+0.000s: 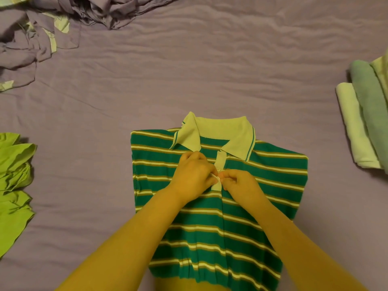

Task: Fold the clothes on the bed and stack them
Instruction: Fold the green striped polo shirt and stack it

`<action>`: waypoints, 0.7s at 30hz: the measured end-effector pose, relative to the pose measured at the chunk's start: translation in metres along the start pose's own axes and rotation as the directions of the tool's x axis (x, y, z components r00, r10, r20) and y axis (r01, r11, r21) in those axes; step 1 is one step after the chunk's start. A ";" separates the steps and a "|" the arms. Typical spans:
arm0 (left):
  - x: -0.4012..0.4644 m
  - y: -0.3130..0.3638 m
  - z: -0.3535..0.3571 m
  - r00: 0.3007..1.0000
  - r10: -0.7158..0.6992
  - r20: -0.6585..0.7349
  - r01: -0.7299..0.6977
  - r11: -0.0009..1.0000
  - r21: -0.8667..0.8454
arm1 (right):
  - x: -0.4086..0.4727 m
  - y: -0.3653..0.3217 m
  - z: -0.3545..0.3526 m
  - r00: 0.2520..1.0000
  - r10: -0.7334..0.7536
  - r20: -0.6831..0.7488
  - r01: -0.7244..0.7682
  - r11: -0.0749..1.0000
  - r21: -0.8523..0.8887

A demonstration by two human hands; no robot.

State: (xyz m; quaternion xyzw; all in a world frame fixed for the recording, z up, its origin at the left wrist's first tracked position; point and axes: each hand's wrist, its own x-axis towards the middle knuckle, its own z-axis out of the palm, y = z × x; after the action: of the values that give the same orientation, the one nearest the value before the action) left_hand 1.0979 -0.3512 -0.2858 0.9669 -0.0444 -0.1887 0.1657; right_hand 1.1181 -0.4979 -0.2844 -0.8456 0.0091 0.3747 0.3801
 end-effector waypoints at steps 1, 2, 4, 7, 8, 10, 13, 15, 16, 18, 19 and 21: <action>0.001 0.000 -0.001 1.000 -0.003 0.003 0.003 1.000 0.001 | -0.002 -0.001 0.000 1.000 -0.001 0.005 0.001 1.000 0.002; 0.001 -0.001 -0.001 1.000 -0.003 0.007 0.003 1.000 0.006 | -0.005 -0.002 0.000 1.000 -0.009 0.010 0.009 1.000 0.011; 0.002 -0.002 -0.001 1.000 0.002 0.018 -0.002 1.000 0.014 | -0.009 -0.003 0.002 0.999 -0.042 0.015 0.041 0.999 0.027; 0.004 -0.002 -0.003 0.998 -0.003 0.055 0.003 1.000 0.010 | -0.009 -0.001 0.006 0.999 -0.050 -0.015 0.050 0.999 -0.003; 0.005 -0.002 -0.004 0.998 -0.003 0.069 0.002 1.000 0.009 | -0.007 0.000 0.007 0.998 -0.049 -0.037 0.049 0.999 -0.013; 0.006 -0.003 -0.006 0.996 0.002 0.090 -0.003 1.000 0.007 | -0.006 0.002 0.010 0.996 -0.055 -0.064 0.052 0.998 -0.045; 0.006 -0.005 -0.009 0.995 0.019 0.101 -0.020 1.000 0.008 | -0.003 0.003 0.014 0.996 -0.048 -0.075 0.041 0.995 -0.094; 0.006 -0.007 -0.009 0.994 0.037 0.105 -0.041 0.999 0.033 | -0.002 0.003 0.016 0.995 -0.047 -0.085 0.037 0.993 -0.115; 0.006 -0.008 -0.009 0.994 0.048 0.102 -0.053 0.997 0.047 | -0.001 0.003 0.016 0.995 -0.049 -0.090 0.037 0.991 -0.128; 0.007 -0.010 -0.007 0.995 0.049 0.088 -0.053 0.998 0.044 | 0.000 0.004 0.016 0.995 -0.054 -0.090 0.038 0.986 -0.165; 0.007 -0.011 -0.005 0.996 0.044 0.078 -0.046 0.998 0.032 | 0.000 0.004 0.016 0.994 -0.058 -0.090 0.041 0.983 -0.180; 0.007 -0.012 0.000 0.998 0.047 0.048 -0.048 0.999 0.018 | 0.001 0.004 0.015 0.993 -0.068 -0.092 0.049 0.979 -0.199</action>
State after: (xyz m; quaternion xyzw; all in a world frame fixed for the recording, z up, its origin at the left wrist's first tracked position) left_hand 1.1047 -0.3408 -0.2923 0.9623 -0.0731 -0.2075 0.1599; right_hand 1.1082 -0.4910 -0.2945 -0.8963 -0.0343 0.3203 0.3047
